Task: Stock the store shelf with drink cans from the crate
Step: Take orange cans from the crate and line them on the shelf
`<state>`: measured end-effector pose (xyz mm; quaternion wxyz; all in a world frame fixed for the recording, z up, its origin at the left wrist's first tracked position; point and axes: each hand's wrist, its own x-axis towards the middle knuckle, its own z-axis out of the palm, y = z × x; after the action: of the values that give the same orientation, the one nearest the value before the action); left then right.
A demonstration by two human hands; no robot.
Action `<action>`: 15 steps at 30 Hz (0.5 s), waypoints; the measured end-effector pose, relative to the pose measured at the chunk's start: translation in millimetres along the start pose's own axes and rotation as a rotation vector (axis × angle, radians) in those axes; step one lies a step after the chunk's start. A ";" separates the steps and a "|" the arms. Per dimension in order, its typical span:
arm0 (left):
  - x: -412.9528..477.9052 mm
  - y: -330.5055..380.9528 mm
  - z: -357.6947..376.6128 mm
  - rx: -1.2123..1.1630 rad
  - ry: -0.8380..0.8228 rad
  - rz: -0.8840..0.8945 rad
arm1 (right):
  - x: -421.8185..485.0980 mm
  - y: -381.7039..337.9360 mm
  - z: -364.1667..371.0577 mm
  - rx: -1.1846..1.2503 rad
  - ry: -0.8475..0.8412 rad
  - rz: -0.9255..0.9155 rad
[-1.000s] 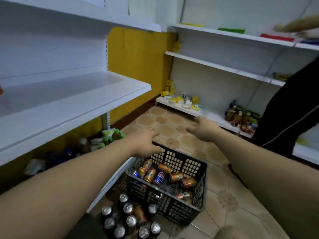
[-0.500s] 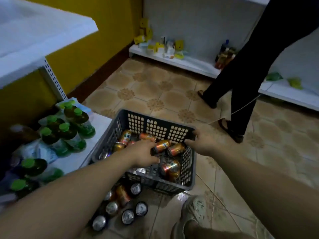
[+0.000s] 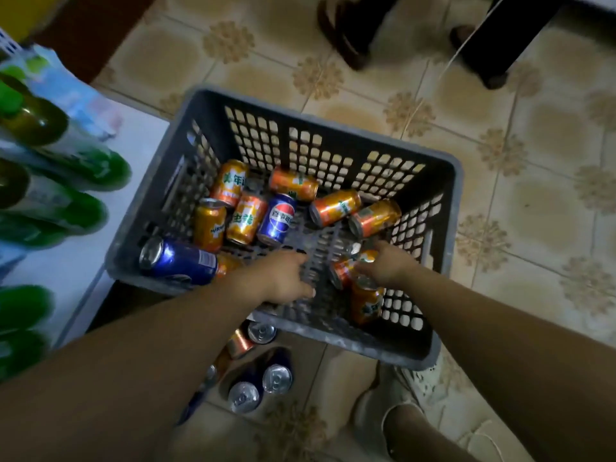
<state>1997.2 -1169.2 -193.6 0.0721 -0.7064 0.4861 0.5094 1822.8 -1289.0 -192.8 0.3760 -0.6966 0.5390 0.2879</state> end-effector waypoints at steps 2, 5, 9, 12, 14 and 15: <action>18.1 -8.2 6.9 -0.019 -0.045 -0.003 | 21.4 4.2 15.5 -0.043 -0.072 0.031; 36.5 -17.5 16.7 -0.033 -0.063 -0.007 | 42.5 10.9 39.9 -0.224 -0.173 0.097; 44.2 -22.9 26.7 -0.054 -0.110 -0.016 | 53.9 19.4 59.4 -0.275 -0.124 0.086; 39.0 -21.3 26.9 -0.054 -0.105 -0.010 | 48.0 20.9 62.4 -0.296 -0.062 0.040; 29.5 -17.2 23.9 -0.064 -0.087 -0.003 | 38.2 17.8 59.4 -0.262 0.001 0.013; 23.2 -14.8 21.9 -0.080 -0.079 -0.001 | 31.8 14.7 56.2 -0.233 0.039 -0.009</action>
<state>1994.4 -1162.7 -228.0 0.0634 -0.6883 0.4616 0.5560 1816.9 -1261.1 -252.5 0.2833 -0.7436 0.5057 0.3334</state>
